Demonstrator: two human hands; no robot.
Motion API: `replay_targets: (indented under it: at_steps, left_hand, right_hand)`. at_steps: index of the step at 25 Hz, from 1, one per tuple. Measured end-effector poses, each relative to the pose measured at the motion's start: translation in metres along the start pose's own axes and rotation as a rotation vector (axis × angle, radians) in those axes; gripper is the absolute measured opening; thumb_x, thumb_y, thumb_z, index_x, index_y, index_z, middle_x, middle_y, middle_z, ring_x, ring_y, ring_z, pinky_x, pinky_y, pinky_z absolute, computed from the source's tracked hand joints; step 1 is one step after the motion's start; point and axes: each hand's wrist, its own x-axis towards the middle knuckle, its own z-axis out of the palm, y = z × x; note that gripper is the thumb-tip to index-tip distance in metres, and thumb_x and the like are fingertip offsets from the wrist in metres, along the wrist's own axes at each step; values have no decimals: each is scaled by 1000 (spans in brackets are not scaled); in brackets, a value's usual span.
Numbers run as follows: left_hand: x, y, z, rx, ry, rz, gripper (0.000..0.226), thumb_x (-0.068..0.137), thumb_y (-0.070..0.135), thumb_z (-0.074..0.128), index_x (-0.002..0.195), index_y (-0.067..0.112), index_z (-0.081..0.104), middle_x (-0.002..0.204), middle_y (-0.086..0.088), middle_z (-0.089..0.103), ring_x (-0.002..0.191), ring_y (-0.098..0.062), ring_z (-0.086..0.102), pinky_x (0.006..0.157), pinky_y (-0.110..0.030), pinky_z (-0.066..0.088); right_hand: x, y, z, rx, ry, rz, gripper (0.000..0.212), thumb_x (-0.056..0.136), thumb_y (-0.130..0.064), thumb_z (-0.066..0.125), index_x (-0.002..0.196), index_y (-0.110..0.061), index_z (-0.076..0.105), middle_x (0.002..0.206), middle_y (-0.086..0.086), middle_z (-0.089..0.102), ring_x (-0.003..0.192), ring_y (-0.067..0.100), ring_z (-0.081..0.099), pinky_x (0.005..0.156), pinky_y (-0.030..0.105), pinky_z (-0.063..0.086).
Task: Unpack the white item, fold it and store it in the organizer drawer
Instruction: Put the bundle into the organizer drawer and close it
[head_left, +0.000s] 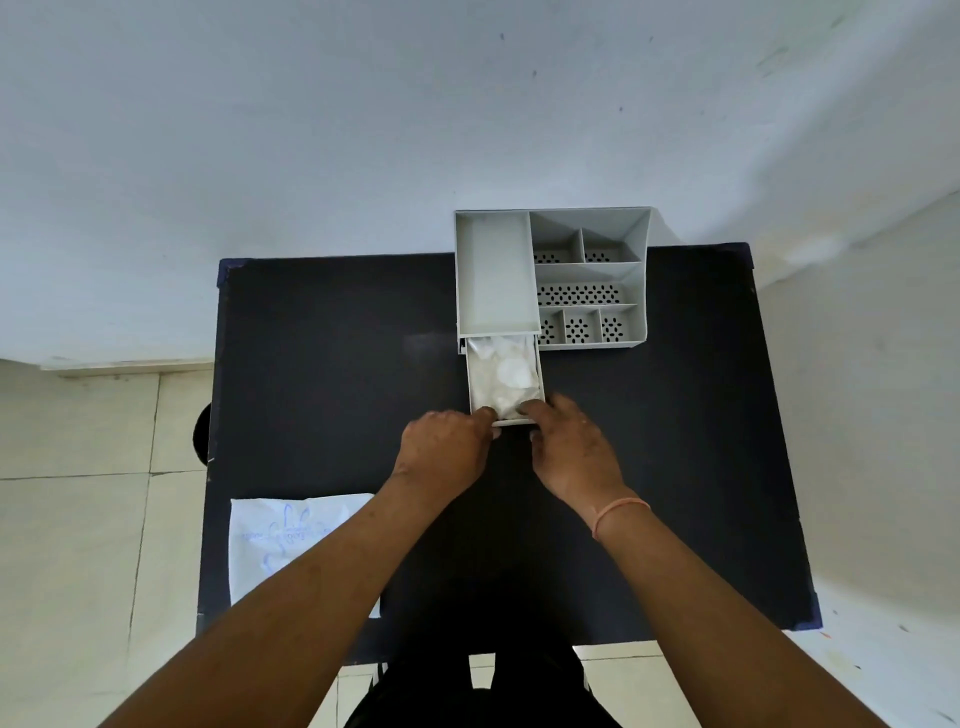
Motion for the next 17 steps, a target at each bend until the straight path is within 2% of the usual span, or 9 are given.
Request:
replay_targets:
  at_steps: [2, 5, 7, 8, 10, 11, 13, 15, 17]
  left_hand:
    - [0, 1, -3, -154, 112, -53, 43, 106, 43, 56, 146, 25, 57, 102, -7, 79, 88, -28, 77, 77, -40, 64]
    - [8, 3, -11, -519, 245, -272, 46, 95, 28, 73, 136, 24, 52, 99, -1, 79, 85, -22, 77, 82, -42, 64]
    - [20, 7, -20, -929, 212, -498, 33, 93, 17, 73, 120, 25, 55, 98, 1, 78, 84, -21, 79, 81, -47, 68]
    - [27, 9, -26, -1184, 178, -622, 26, 95, 12, 70, 114, 24, 57, 102, -3, 78, 86, -24, 81, 81, -51, 69]
    - [39, 8, -40, -1645, 116, -798, 19, 100, 4, 63, 111, 20, 59, 115, -14, 78, 97, -30, 82, 87, -52, 68]
    - [44, 6, -45, -1783, 107, -829, 17, 102, 3, 59, 112, 17, 59, 118, -16, 77, 101, -31, 82, 91, -52, 67]
    - [52, 1, -52, -1884, 103, -814, 16, 104, 2, 54, 113, 14, 59, 120, -15, 76, 107, -34, 81, 95, -53, 65]
    - [54, -2, -56, -1867, 99, -784, 17, 104, 1, 53, 114, 13, 59, 119, -14, 75, 108, -34, 80, 96, -52, 65]
    - [49, -5, -53, -1797, 76, -761, 19, 103, 3, 55, 120, 13, 59, 118, -11, 75, 107, -32, 80, 96, -52, 65]
  right_hand:
    - [6, -1, 0, 301, 106, 36, 36, 97, -4, 64, 127, -22, 69, 135, 6, 60, 117, 23, 66, 101, 36, 58]
    - [19, -17, -12, 909, 162, 317, 32, 91, 2, 69, 110, -24, 71, 119, 6, 70, 102, 19, 70, 89, 31, 58]
    - [32, -31, -22, 1266, 154, 471, 31, 92, 10, 64, 102, -19, 69, 104, 5, 72, 98, 20, 68, 93, 33, 58]
    - [40, -37, -27, 1404, 157, 524, 31, 93, 13, 60, 98, -16, 67, 98, 6, 69, 95, 20, 66, 97, 35, 57]
    - [53, -43, -39, 1616, 159, 606, 31, 94, 18, 52, 95, -11, 64, 89, 9, 63, 89, 20, 63, 108, 39, 55]
    - [59, -45, -43, 1684, 156, 634, 32, 94, 19, 48, 95, -9, 62, 86, 10, 60, 89, 21, 62, 111, 41, 53]
    - [69, -48, -50, 1763, 136, 668, 35, 95, 20, 39, 98, -6, 62, 94, 15, 60, 103, 28, 64, 114, 41, 51]
    - [72, -49, -54, 1786, 117, 696, 40, 95, 21, 33, 99, -6, 63, 112, 20, 62, 123, 36, 62, 114, 41, 50]
    - [67, -47, -52, 1763, 104, 693, 42, 94, 20, 33, 98, -7, 64, 117, 20, 63, 126, 36, 63, 112, 42, 51]
